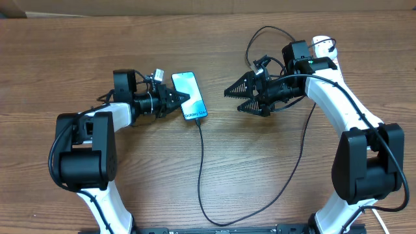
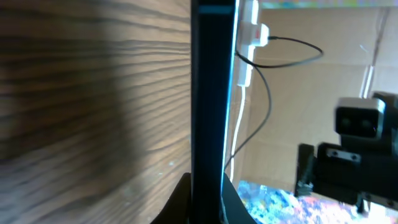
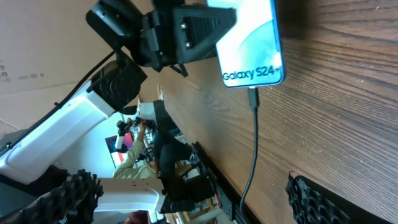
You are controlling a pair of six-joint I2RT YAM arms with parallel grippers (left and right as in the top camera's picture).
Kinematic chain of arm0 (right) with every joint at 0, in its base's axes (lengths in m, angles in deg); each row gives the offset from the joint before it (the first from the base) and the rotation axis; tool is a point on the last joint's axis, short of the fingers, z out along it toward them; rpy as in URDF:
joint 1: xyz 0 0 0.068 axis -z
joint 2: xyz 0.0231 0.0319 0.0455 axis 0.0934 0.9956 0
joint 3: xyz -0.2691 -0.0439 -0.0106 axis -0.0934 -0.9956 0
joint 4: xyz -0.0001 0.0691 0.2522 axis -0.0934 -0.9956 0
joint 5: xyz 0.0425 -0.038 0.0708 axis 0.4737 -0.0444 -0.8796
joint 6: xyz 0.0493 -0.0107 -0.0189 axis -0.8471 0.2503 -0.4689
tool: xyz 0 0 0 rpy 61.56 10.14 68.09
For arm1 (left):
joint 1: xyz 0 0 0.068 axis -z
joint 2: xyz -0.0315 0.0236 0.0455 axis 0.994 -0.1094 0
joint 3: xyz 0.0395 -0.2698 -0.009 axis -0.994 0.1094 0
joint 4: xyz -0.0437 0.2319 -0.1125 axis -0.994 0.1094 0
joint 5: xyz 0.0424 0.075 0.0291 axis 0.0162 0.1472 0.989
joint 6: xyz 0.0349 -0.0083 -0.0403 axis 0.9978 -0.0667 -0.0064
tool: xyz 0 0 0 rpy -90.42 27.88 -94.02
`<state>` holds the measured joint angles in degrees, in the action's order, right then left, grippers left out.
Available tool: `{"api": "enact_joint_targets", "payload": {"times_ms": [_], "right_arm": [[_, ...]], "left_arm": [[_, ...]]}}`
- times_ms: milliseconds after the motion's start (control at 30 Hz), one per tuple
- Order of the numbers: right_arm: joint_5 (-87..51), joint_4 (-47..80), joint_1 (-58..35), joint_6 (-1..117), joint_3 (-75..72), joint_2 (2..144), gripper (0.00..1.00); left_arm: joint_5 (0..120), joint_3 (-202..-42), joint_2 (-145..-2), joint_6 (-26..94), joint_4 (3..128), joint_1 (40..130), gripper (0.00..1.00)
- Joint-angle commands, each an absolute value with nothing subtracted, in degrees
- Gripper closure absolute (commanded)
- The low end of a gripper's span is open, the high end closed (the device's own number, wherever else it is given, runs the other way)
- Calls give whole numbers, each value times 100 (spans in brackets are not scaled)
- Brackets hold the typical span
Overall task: Plug charger to phone and switch on socket
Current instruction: 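Lower the phone flat onto the table with the left gripper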
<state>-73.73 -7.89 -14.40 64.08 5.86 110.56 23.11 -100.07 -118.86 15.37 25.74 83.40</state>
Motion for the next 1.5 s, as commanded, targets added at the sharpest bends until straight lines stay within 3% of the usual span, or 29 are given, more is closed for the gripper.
{"api": "enact_joint_targets", "payload": {"times_ms": [0, 833, 1467], "right_arm": [[-7321, -789, -1422, 6478, 603, 10903, 3], [-7323, -872, -1422, 6478, 603, 10903, 3], [-7321, -907, -1422, 6478, 603, 10903, 3]], "left_arm": [[2528, -10045, -11971, 1402, 2532, 8438, 96], [3524, -10045, -11971, 1157, 2469, 8723, 95], [3714, -10045, -11971, 1277, 2738, 8723, 87]]}}
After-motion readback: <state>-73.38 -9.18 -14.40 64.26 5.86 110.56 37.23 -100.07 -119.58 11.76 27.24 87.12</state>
